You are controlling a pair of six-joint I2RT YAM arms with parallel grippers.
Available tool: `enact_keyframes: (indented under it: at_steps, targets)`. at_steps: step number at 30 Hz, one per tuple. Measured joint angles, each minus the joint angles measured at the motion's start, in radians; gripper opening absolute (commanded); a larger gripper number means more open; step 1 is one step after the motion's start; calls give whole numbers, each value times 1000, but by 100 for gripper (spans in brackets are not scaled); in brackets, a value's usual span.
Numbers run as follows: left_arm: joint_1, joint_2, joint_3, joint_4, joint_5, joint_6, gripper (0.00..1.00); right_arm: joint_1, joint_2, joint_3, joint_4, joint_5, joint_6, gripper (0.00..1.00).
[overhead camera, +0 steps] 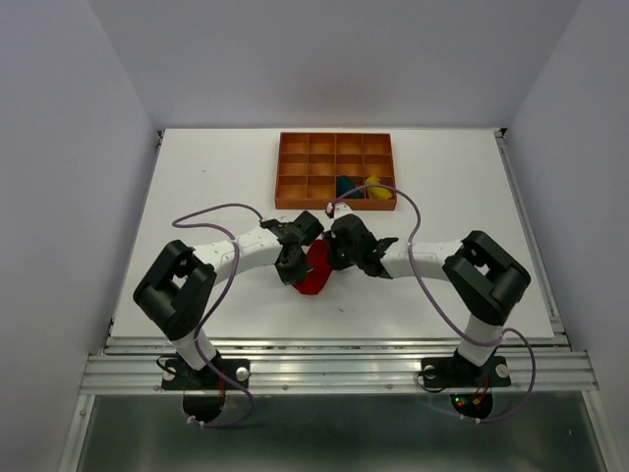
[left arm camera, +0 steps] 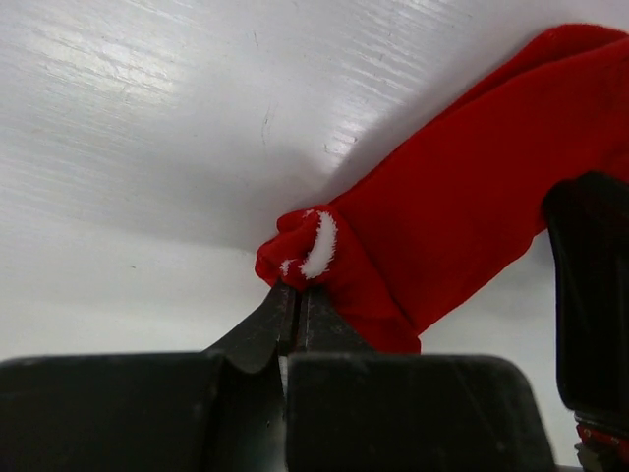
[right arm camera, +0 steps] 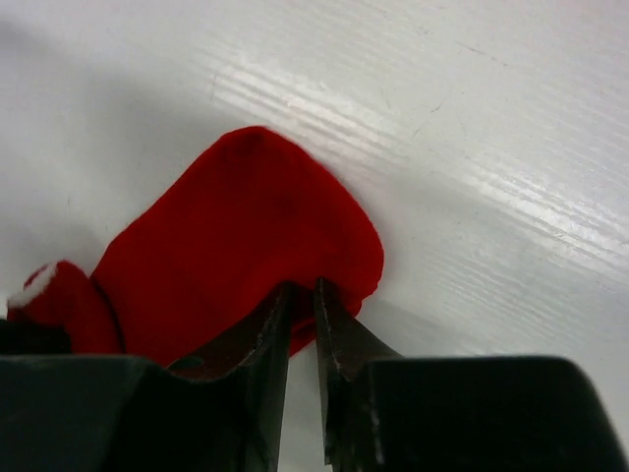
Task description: Roll the socks
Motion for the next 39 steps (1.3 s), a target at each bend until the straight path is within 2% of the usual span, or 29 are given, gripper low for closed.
enact_keyframes:
  at_steps: [2, 3, 5, 6, 8, 15, 21, 27, 39]
  targets:
    - [3, 7, 8, -6, 1, -27, 0, -3, -21, -26, 17, -41, -57, 34]
    - [3, 9, 11, -8, 0, -37, 0, -3, -39, -44, 21, -65, -86, 43]
    - [4, 11, 14, -13, -2, -61, 0, -3, -95, -93, 25, -107, -148, 52]
    - [4, 12, 14, -17, -3, -77, 0, -3, -117, -113, 32, -126, -177, 76]
    - [4, 12, 14, -20, -4, -90, 0, -3, -169, -150, 45, -153, -201, 100]
    - [3, 16, 24, -38, -10, -128, 0, 8, -410, -267, 69, -274, -333, 100]
    - [1, 17, 27, -45, -13, -140, 0, 174, -480, -276, 60, -276, -432, 100]
    - [-3, 20, 32, -53, -15, -141, 0, 303, -400, -222, 5, -219, -520, 100]
    - [-3, 22, 39, -67, -14, -141, 0, 379, -169, -72, -59, -82, -647, 98]
